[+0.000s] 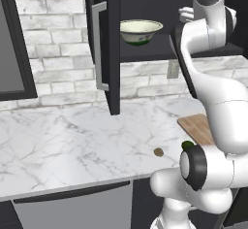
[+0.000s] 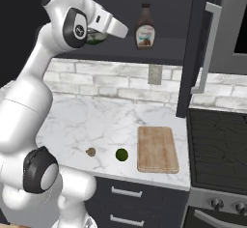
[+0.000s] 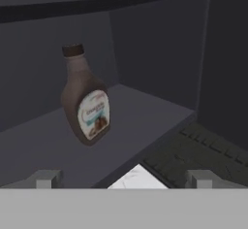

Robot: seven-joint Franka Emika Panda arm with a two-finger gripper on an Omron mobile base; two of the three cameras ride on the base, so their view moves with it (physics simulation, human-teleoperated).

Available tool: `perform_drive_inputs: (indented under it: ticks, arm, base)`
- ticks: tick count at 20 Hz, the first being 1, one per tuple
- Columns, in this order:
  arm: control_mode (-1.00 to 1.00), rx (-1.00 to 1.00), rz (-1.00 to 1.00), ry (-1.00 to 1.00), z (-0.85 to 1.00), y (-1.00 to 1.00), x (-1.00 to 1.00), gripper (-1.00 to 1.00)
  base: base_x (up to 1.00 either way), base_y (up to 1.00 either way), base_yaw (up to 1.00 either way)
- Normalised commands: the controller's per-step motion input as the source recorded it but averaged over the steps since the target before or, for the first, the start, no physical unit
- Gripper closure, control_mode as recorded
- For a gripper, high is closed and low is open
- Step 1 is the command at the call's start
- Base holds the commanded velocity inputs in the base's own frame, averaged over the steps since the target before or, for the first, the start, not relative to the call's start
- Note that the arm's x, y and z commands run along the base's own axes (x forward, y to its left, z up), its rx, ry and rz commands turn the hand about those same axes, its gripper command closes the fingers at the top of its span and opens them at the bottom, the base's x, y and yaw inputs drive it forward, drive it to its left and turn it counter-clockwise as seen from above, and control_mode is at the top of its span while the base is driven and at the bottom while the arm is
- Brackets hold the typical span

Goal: Open the cabinet. Place the bowl and condiment on the counter. Then place the lime and garlic on the cutting board.

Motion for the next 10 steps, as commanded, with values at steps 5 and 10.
perform_drive_inputs:
  ticks: [5, 10]
  arm:
    - [-1.00, -0.01, 0.00, 0.01, -0.09, 0.00, 0.08, -1.00]
    - [-1.00, 0.00, 0.00, 0.01, -0.06, 0.00, 0.14, -1.00]
  base:
    - [0.00, 0.00, 0.00]
    - [0.00, 0.00, 0.00]
